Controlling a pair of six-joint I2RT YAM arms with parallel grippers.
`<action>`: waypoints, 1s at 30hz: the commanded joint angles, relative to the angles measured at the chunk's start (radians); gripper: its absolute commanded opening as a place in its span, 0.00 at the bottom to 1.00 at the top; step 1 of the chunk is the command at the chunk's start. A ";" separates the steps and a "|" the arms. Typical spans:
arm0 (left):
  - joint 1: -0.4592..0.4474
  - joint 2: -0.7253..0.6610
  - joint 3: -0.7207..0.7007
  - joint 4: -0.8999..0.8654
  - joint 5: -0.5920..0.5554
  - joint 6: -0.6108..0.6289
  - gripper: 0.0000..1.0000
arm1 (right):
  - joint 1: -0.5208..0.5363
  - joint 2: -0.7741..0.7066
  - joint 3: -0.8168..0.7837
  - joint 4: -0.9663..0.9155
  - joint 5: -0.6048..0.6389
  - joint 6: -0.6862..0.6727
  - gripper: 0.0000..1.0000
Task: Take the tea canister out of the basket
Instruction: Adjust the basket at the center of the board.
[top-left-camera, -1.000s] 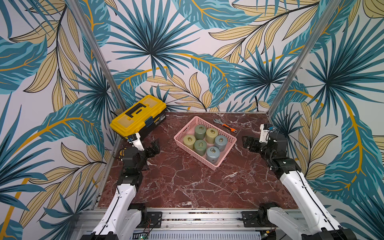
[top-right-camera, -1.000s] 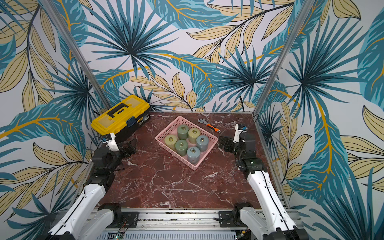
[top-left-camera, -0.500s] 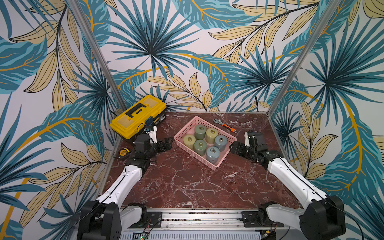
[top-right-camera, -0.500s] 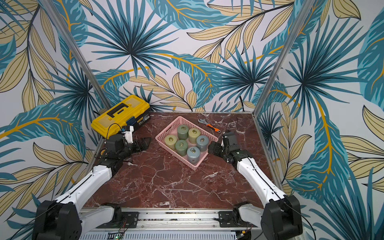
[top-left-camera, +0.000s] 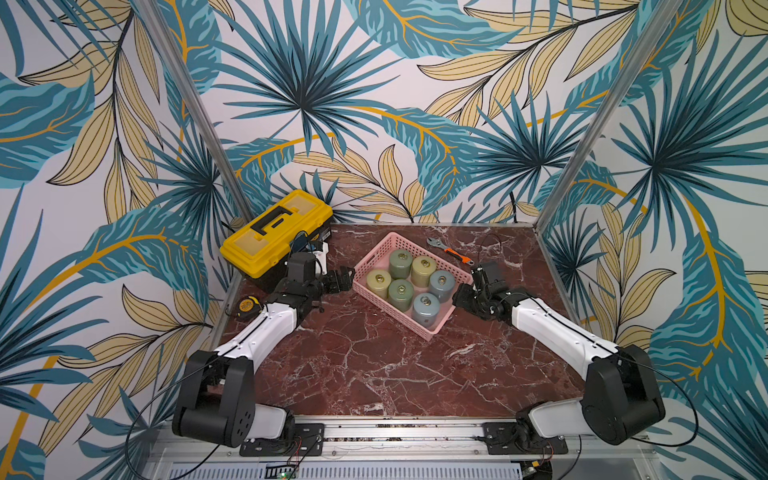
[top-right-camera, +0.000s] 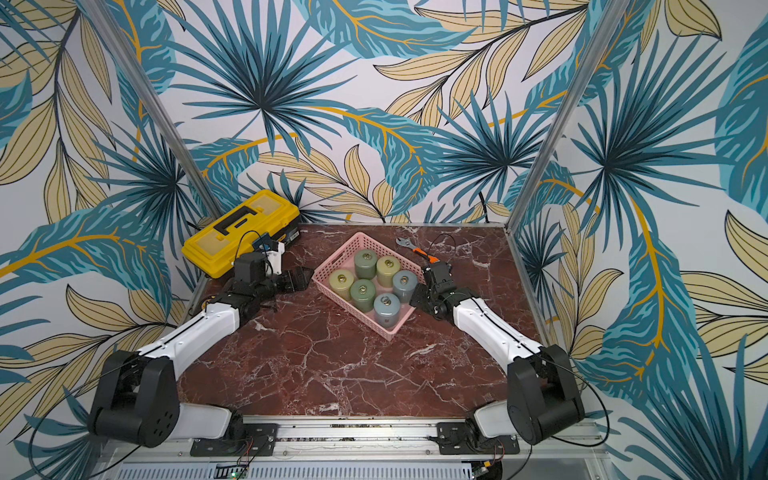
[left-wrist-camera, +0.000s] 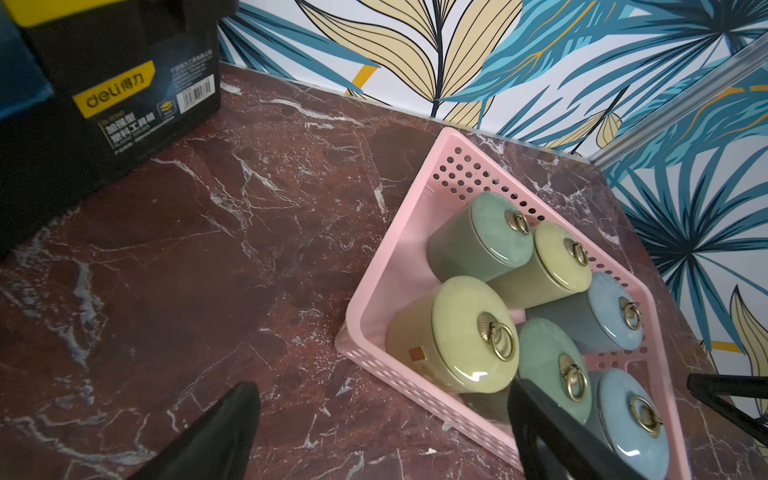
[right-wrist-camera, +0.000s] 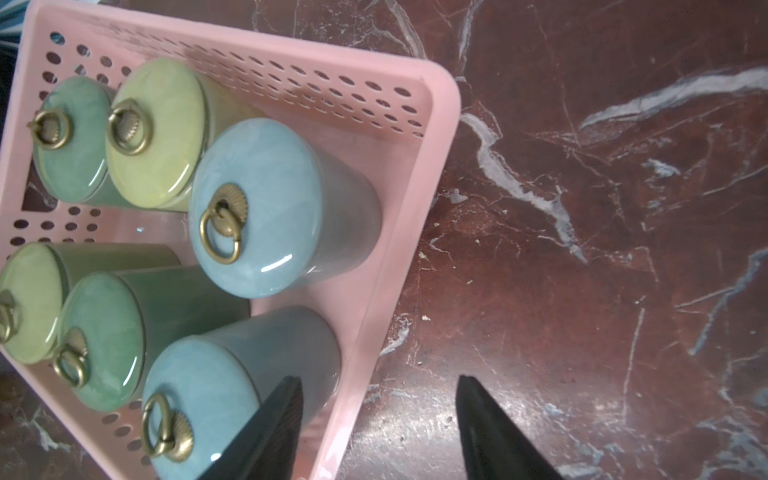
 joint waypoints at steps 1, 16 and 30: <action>-0.010 0.054 0.076 -0.010 -0.011 0.033 0.95 | 0.008 0.026 0.020 0.020 0.020 0.023 0.56; -0.024 0.296 0.247 -0.047 0.032 0.059 0.75 | 0.013 0.097 0.039 0.031 0.022 0.020 0.40; -0.042 0.431 0.360 -0.088 0.042 0.067 0.48 | 0.014 0.148 0.061 0.036 0.010 0.000 0.23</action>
